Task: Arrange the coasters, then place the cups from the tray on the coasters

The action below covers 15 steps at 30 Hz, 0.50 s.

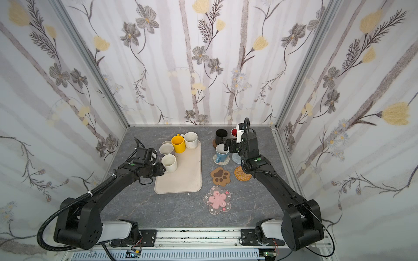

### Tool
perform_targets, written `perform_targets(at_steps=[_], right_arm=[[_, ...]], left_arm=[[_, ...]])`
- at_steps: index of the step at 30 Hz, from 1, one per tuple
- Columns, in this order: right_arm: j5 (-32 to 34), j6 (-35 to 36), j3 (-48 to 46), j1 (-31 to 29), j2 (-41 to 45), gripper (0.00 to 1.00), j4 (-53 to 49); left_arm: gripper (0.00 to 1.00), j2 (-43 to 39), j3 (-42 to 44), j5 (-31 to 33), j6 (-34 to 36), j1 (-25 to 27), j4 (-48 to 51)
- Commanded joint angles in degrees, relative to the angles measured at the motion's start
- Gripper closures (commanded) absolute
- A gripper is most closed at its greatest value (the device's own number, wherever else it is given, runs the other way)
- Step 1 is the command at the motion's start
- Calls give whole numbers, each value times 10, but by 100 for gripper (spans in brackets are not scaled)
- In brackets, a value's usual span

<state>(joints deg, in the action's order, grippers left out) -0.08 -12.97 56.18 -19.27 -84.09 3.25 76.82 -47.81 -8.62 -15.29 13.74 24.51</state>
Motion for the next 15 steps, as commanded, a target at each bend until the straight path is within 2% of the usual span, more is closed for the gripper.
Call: perform_targets(at_steps=[1,15], right_arm=[[-5,7,-1,0,-3,0,30],[-1,7,-5,-1,-2,0,33]], left_arm=[[51,12,-14,22,16,12,2],[61,81,-58,85,13,65,4]])
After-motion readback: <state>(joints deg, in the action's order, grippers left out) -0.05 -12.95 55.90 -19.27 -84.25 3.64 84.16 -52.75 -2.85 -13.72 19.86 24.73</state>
